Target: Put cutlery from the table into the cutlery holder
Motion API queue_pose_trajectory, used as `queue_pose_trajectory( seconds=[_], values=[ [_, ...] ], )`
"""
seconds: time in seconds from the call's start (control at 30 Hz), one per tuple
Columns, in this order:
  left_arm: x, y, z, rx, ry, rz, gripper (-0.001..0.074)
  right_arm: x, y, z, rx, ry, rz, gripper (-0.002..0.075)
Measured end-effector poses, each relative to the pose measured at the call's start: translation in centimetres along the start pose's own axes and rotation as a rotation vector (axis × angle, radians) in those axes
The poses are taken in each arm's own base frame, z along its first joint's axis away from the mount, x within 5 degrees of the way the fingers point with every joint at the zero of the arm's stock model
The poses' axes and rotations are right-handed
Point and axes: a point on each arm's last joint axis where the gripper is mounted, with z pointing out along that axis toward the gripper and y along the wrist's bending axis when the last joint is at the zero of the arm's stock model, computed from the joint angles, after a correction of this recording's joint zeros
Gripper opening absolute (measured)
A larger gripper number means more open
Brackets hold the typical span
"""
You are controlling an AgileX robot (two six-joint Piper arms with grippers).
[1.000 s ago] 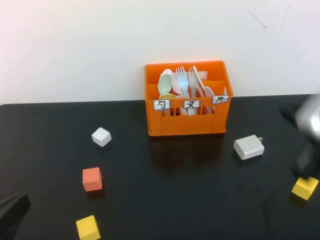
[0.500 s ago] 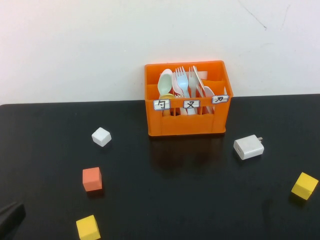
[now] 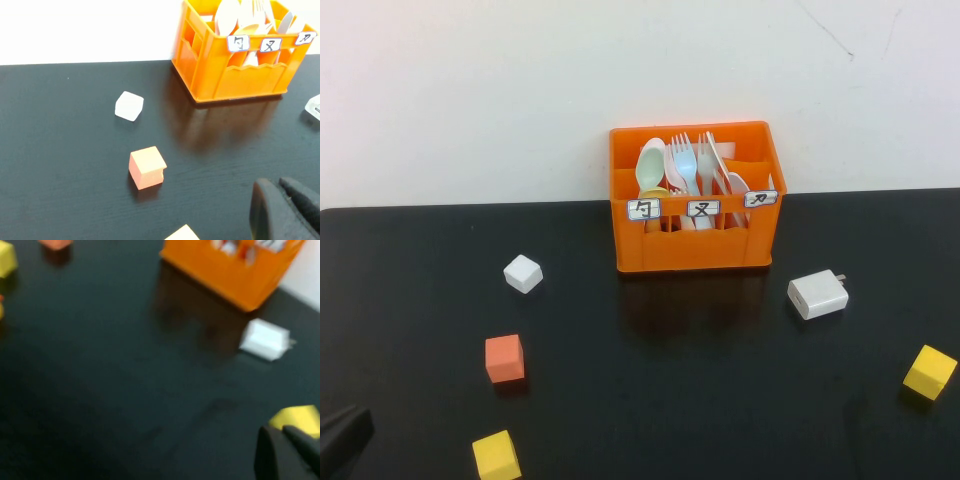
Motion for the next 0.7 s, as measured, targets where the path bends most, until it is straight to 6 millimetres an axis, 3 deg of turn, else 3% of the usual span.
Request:
queue_pose_trajectory(
  seconds=[0.2,0.7],
  values=[
    [-0.02,-0.01,0.00,0.001,-0.002,-0.001,-0.0001,-0.05,0.77,-0.03,-0.084,-0.002,0.101,-0.0002],
    [-0.04,-0.02,0.00,0.002,-0.004,-0.002,-0.0001,-0.08,0.82,-0.04,-0.091,-0.004,0.109,-0.0002]
  ],
)
